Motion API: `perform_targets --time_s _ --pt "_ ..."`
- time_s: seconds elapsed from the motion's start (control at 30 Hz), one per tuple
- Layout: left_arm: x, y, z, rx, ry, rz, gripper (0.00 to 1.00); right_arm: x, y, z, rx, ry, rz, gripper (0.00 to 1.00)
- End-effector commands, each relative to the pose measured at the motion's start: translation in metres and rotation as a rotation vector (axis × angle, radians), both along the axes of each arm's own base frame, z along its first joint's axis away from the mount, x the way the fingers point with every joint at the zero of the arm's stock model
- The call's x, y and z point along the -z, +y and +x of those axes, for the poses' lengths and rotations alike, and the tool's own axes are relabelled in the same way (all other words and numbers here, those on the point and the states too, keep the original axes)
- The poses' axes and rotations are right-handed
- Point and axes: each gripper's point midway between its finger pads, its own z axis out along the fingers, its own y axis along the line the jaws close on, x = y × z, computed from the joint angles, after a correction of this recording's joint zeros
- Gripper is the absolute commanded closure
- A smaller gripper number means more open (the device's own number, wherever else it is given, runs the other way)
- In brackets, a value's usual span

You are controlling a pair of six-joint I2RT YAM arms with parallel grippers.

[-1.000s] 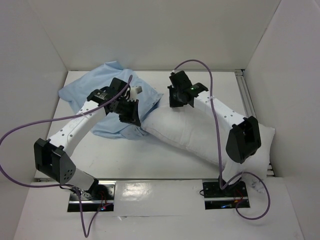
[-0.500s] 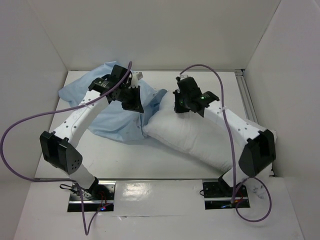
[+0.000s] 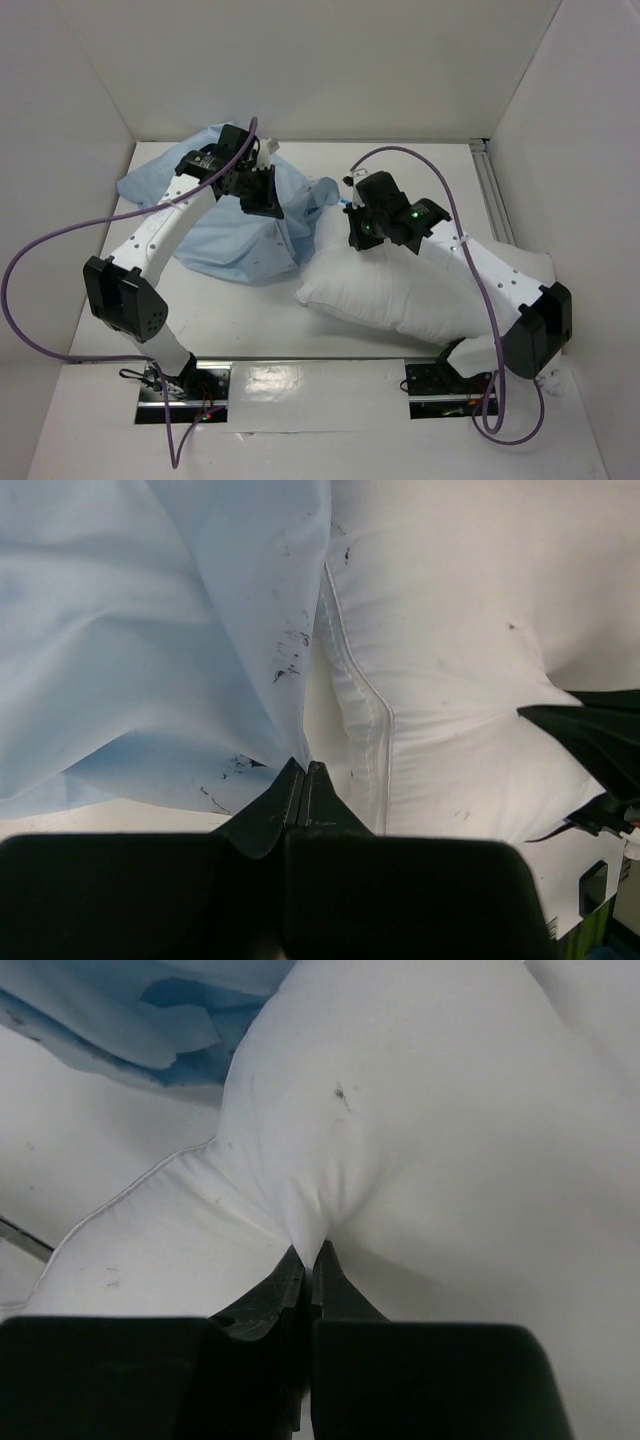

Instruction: Put the pillow into the pillowcase

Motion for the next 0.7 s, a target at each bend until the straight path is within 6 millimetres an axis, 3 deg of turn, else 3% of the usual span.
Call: perform_targets --time_s 0.0,0.17,0.33,0.43,0.53,0.67 --pt "-0.015 0.003 -0.003 0.03 -0.044 -0.015 1.0 -0.031 0.006 0.032 0.049 -0.114 0.0 1.0" --pt "-0.01 0.01 -0.028 0.066 -0.016 -0.004 1.0 -0.053 0.011 0.071 0.136 -0.184 0.037 1.0" --pt "-0.011 0.016 -0.043 0.066 -0.023 -0.006 1.0 -0.028 0.013 0.113 0.233 -0.147 -0.022 1.0" --pt "-0.029 0.013 -0.033 0.074 -0.083 -0.021 1.0 -0.024 0.006 0.139 0.331 -0.144 -0.008 1.0" --pt "-0.045 0.012 -0.03 0.094 -0.117 -0.038 1.0 -0.025 0.014 0.158 0.378 -0.158 0.014 1.0" --pt "-0.046 0.007 -0.027 0.108 -0.109 -0.055 1.0 -0.006 0.026 0.163 0.393 -0.152 -0.05 1.0"
